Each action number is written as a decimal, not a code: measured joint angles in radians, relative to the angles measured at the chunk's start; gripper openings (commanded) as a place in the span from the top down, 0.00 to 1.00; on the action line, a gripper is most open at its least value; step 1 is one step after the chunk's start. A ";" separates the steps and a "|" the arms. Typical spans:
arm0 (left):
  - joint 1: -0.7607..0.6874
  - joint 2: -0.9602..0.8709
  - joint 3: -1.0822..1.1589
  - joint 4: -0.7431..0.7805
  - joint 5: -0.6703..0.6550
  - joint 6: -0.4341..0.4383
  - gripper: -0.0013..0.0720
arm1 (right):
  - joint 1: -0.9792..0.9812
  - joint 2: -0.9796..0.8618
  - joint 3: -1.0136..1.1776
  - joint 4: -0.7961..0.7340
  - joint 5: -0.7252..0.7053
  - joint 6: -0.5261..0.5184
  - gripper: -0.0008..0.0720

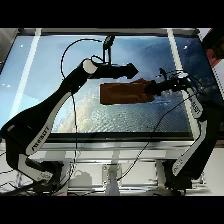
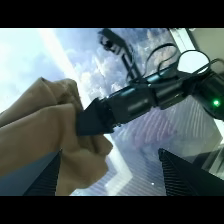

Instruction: Fold the clothes and pants, and hang the long-sleeved shirts on hangers.

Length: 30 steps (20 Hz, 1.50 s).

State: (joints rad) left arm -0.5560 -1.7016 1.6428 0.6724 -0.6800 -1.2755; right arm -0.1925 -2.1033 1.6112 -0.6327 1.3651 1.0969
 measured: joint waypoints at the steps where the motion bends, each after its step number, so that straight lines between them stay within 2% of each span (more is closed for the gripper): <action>1: 0.002 0.000 0.000 0.000 0.000 0.002 0.03 | 0.009 0.002 0.001 0.001 -0.004 -0.005 0.98; 2: 0.005 0.001 0.000 0.000 0.001 0.016 0.08 | 0.013 0.007 0.001 0.002 -0.005 -0.011 0.98; 4: 0.014 0.011 0.000 0.002 0.000 0.056 0.26 | 0.012 0.030 0.000 0.002 0.007 -0.022 0.98; 5: 0.019 0.020 0.000 0.011 0.000 0.079 0.41 | 0.005 0.049 0.000 0.007 0.015 -0.026 0.98; 6: 0.026 0.035 0.000 0.032 0.000 0.100 0.61 | -0.006 0.070 0.000 0.010 0.021 -0.029 0.98; 7: 0.032 0.053 0.000 0.066 0.000 0.113 0.75 | -0.024 0.098 0.001 0.010 0.022 -0.031 0.98; 8: 0.040 0.074 0.000 0.105 -0.003 0.125 0.83 | -0.047 0.128 0.001 0.011 0.020 -0.032 0.98; 9: 0.050 0.099 0.000 0.147 -0.010 0.132 0.86 | -0.071 0.158 0.001 0.011 0.019 -0.032 0.98; 10: 0.061 0.130 0.000 0.196 -0.023 0.137 0.97 | -0.103 0.191 0.001 0.016 0.017 -0.028 0.98; 15: 0.159 0.302 0.000 0.478 -0.153 0.150 0.96 | -0.315 0.345 0.001 -0.042 -0.013 0.047 0.98; 20: 0.323 0.425 0.000 0.801 -0.387 0.068 0.96 | -0.578 0.467 0.001 -0.278 -0.038 0.193 0.98; 23: 0.440 0.461 0.000 0.889 -0.486 0.043 0.96 | -0.723 0.506 0.001 -0.473 -0.003 0.302 0.98; 28: 0.557 0.478 0.000 0.935 -0.546 0.018 0.96 | -0.885 0.527 -0.001 -0.813 0.129 0.473 0.95; 29: 0.565 0.479 0.000 0.938 -0.548 0.014 0.96 | -0.905 0.527 -0.002 -0.858 0.150 0.491 0.72; 30: 0.571 0.479 0.000 0.939 -0.552 0.010 0.96 | -0.920 0.528 -0.002 -0.890 0.164 0.504 0.20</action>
State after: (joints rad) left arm 0.0147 -1.2224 1.6432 1.6112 -1.2324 -1.2659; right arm -1.1122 -1.5753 1.6096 -1.5223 1.5295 1.6012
